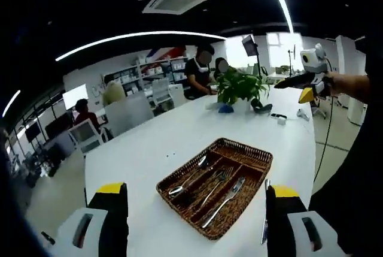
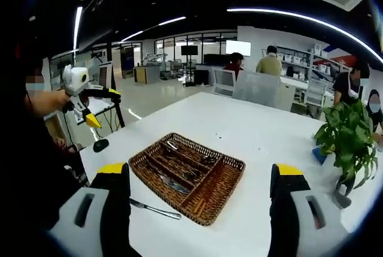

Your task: Arrange the knives, forks, and spoons in their matching storage slots by inserting each utensil handle-first until every utensil is classified and aligned in the correct compartment

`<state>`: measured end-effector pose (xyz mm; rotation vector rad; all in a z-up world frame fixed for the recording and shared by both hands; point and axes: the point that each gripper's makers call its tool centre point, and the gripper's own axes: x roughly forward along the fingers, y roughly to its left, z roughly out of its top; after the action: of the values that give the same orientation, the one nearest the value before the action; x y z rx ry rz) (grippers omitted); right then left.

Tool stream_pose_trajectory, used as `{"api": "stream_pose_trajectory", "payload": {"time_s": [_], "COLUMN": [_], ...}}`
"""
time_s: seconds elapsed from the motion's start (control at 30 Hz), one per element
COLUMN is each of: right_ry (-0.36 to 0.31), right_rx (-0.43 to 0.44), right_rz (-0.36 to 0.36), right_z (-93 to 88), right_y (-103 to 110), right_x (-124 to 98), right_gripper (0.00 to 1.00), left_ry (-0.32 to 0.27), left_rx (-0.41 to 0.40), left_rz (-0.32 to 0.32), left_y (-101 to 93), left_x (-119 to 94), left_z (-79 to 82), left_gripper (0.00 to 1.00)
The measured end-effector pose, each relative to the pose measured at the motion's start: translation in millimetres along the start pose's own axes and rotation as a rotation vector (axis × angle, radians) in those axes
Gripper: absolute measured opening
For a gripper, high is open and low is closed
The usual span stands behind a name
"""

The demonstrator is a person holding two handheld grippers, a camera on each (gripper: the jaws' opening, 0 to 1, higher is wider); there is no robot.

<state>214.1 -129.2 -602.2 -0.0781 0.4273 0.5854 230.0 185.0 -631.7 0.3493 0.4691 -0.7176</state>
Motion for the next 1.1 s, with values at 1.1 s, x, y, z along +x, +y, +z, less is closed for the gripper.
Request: {"api": "stream_pose_trajectory", "payload": {"time_s": [1.1], "right_ry": [0.031], "right_rx": [-0.072], "right_rz": [-0.003], "right_z": [-22.5], "right_y": [-25], "right_x": [-3], "right_gripper": [0.97], "left_ry": [0.159], "left_rx": [0.135], "left_rz": [-0.112], "left_y": [-62.4], "left_x": [44], "left_z": [-46.1], "left_gripper": [0.97]}}
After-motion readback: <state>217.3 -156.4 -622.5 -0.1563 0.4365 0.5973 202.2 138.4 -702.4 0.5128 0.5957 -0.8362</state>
